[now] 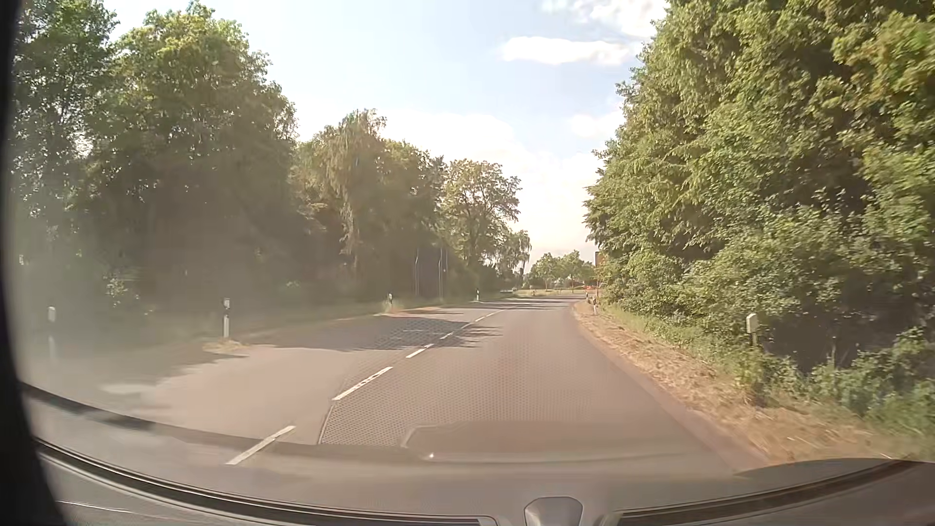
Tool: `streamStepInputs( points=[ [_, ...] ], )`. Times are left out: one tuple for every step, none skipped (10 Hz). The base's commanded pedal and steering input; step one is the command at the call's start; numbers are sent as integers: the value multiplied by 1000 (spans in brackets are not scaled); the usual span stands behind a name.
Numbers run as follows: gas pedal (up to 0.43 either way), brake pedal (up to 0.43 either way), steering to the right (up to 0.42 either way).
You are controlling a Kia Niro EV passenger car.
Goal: Follow the waypoints while adhering to traffic rules and regulations
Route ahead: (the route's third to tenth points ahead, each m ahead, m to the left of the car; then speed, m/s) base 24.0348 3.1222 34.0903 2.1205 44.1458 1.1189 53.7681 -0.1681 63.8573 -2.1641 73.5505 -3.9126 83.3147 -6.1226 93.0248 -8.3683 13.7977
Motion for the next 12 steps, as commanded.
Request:
streamStepInputs(
  points=[
    [150,6,18],
    [138,6,18],
    [138,6,18],
    [138,6,18],
    [138,6,18],
    [138,6,18],
    [138,6,18],
    [138,6,18],
    [138,6,18],
    [150,6,18],
    [150,6,18],
    [150,6,18]
  ],
)
